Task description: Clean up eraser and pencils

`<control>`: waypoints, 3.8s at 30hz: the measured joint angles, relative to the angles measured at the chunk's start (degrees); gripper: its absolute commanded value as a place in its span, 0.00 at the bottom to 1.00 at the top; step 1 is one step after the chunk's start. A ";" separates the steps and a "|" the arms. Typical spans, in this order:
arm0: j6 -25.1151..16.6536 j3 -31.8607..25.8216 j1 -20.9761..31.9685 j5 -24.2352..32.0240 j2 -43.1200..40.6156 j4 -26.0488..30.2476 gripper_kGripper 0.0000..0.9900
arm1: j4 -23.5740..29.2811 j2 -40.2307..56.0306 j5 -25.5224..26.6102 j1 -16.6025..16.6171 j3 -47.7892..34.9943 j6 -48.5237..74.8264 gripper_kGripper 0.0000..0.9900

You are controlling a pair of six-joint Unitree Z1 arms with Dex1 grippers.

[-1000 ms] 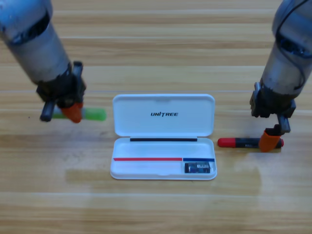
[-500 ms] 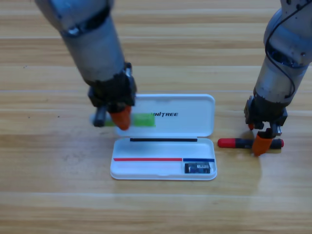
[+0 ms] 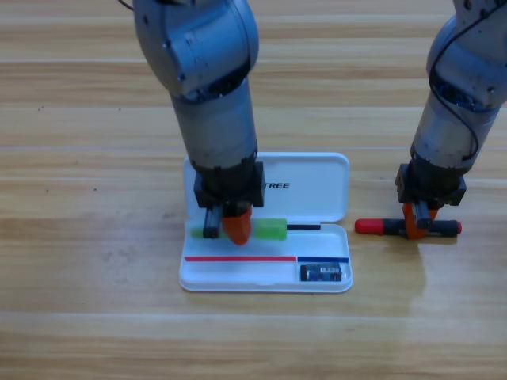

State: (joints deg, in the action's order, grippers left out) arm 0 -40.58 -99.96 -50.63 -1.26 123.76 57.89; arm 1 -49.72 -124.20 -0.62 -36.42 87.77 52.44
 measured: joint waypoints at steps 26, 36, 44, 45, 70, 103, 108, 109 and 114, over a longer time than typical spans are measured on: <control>1.91 -0.01 -0.39 1.55 3.69 0.00 0.00 | -8.19 16.45 -1.68 -4.90 -1.22 -5.96 0.00; 1.91 -0.01 -1.18 1.76 3.69 0.00 0.00 | -8.19 16.45 -1.68 -5.10 -1.17 -6.04 0.00; 1.96 -0.01 -1.19 1.76 3.69 0.00 0.38 | -8.19 16.39 -1.68 -5.11 -0.66 -6.09 0.00; 1.99 -0.01 -1.19 1.76 3.69 0.00 0.66 | -8.19 16.34 -1.68 -5.12 -0.52 -6.12 0.00; -2.59 0.27 -0.40 2.54 -3.98 4.55 1.00 | -8.64 11.50 -0.92 -9.65 7.48 -7.75 0.00; -28.19 13.93 39.79 20.93 -25.48 5.14 1.00 | -13.73 -9.68 -2.41 -19.06 30.62 -13.47 0.97; -28.18 13.92 39.79 21.33 -25.48 5.14 1.00 | -13.73 -9.54 -2.41 -19.06 30.61 -14.04 0.98; -28.18 13.89 39.79 21.44 -25.48 5.14 1.00 | -13.73 -9.27 -2.41 -19.06 30.48 -14.16 0.98; -28.08 9.18 39.81 24.81 -24.12 5.19 0.89 | -13.73 -4.15 0.05 -19.06 26.38 -14.50 0.98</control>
State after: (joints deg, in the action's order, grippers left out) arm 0 -68.66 -90.78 -10.81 23.55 99.63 63.08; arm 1 -63.45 -128.35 -0.56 -55.48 114.15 37.94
